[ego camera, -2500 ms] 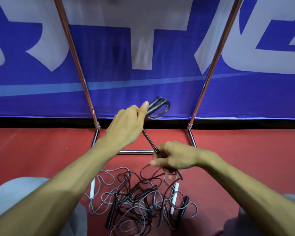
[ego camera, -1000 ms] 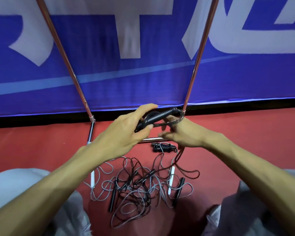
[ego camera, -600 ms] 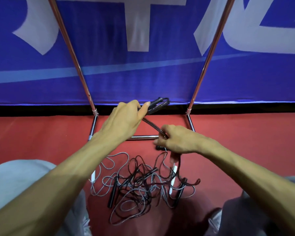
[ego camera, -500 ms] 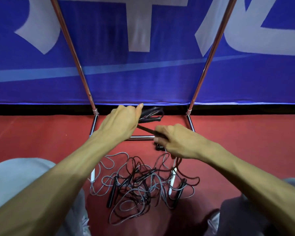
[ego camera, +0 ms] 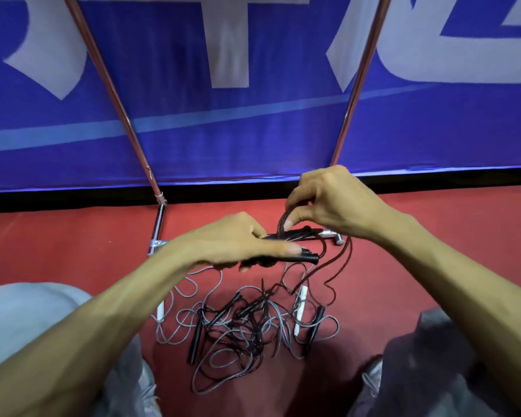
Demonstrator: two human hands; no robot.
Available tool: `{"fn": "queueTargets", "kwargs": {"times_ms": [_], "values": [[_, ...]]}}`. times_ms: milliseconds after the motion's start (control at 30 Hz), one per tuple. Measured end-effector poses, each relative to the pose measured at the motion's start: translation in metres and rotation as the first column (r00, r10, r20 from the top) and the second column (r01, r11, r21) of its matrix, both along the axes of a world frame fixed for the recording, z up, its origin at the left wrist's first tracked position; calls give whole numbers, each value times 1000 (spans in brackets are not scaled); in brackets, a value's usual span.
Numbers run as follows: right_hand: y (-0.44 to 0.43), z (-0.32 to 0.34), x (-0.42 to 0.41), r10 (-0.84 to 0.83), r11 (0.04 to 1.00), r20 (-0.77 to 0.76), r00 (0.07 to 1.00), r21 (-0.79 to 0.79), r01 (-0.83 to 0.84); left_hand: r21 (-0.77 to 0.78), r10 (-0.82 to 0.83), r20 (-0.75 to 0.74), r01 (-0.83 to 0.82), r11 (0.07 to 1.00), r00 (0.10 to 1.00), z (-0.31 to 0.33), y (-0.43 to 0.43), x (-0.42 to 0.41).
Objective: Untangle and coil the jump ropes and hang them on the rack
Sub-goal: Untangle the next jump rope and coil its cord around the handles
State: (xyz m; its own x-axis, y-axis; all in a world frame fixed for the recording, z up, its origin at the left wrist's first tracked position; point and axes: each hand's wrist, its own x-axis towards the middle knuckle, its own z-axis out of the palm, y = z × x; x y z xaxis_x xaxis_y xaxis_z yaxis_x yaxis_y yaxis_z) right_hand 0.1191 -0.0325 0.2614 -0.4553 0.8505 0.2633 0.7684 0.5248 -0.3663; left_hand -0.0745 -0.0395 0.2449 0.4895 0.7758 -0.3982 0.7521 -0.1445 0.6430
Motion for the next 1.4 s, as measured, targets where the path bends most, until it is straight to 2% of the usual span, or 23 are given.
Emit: {"fn": "queueTargets", "kwargs": {"times_ms": [133, 233, 300, 400, 500, 600, 700, 767, 833, 967, 1033, 1100, 1167, 1200, 1400], "values": [[0, 1, -3, 5, 990, -104, 995, -137, -20, 222, -91, -124, 117, 968, 988, -9, -4, 0], [1, 0, -5, 11, 970, -117, 993, -240, -39, 342, -147, -103, 174, 924, 984, -14, -11, -1], [6, -3, -2, 20, 945, -111, 994, -321, -55, 347, -213, -81, 228, 910, 974, -14, -14, -2], [11, -10, 2, 29, 892, -156, 987, -443, -96, 226, -267, -2, 260, 939, 964, -6, -17, -4], [14, -17, 7, 2, 848, -245, 970, -513, -132, 190, -197, 99, 176, 966, 975, 2, -17, -6], [15, -22, 8, 31, 851, -383, 923, -475, -226, 221, -62, 244, 6, 975, 968, 7, -13, -10], [16, -30, 2, -93, 846, -419, 903, -512, -150, 184, 130, 378, -212, 960, 917, 7, -6, -12], [16, -36, -8, -134, 819, -366, 921, -564, -105, 231, 190, 373, -289, 929, 908, 6, -1, -14], [14, -44, -15, -100, 762, -339, 936, -631, -147, 301, 215, 357, -330, 895, 909, 6, 2, -14], [5, -56, -20, -126, 607, -383, 915, -759, -235, 475, 142, 294, -274, 837, 945, 3, 4, -17], [3, -61, -22, -124, 630, -301, 946, -760, -159, 546, 136, 230, -243, 802, 964, -1, 7, -18], [3, -59, -22, -43, 765, -64, 997, -644, -8, 568, 167, 163, -231, 790, 972, -7, 12, -19], [2, -51, -22, 52, 876, 168, 984, -480, 36, 569, 194, 133, -236, 788, 972, -13, 16, -20], [1, -47, -23, 75, 901, 234, 969, -432, 34, 574, 205, 123, -238, 784, 971, -15, 18, -21], [-17, -27, -30, 155, 962, 412, 898, -271, -42, 603, 229, 96, -240, 760, 969, -15, 18, -20]]}}
